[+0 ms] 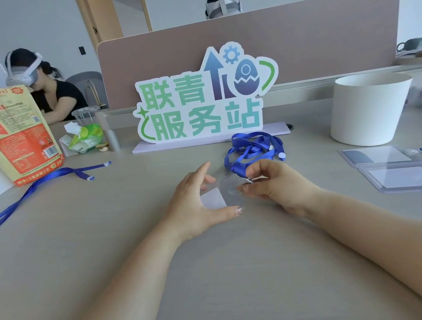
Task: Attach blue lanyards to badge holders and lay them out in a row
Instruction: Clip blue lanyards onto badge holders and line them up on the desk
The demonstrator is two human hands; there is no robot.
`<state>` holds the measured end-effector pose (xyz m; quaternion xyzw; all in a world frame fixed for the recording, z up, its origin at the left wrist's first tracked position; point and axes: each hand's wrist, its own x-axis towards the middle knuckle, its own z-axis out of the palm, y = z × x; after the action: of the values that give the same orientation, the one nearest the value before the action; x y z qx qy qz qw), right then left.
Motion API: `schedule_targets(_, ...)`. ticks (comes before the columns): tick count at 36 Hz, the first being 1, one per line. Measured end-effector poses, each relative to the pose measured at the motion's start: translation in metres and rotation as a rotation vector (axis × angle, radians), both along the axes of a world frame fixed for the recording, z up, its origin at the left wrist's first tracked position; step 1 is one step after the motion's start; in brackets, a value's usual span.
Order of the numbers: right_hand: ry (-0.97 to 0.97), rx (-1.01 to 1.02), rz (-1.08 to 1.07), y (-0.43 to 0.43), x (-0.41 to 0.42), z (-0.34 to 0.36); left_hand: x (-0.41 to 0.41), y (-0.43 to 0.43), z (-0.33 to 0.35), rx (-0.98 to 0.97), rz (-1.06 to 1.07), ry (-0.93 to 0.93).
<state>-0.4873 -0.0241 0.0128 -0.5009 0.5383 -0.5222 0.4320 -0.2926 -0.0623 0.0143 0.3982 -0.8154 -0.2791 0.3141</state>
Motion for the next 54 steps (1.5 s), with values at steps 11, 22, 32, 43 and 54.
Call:
schedule_targets(11, -0.191, 0.014, -0.004, -0.003, -0.003, -0.001, 0.000, 0.001, 0.002, 0.001, 0.000, -0.003)
schedule_targets(22, -0.248, 0.026, 0.090, -0.002, 0.001, 0.001, -0.001, -0.002, -0.001, -0.026, 0.007, -0.028)
schedule_targets(32, 0.502, 0.025, -0.092, 0.004, 0.005, 0.006, 0.006, -0.011, -0.005, -0.183, 0.063, -0.373)
schedule_targets(43, 0.911, -0.026, -0.321, 0.003, -0.004, -0.002, 0.007, -0.016, -0.011, -0.123, -0.010, -0.262)
schedule_targets(54, 1.081, -0.188, -0.153, 0.000, -0.003, -0.012, 0.004, -0.015, -0.015, -0.087, -0.034, -0.166)
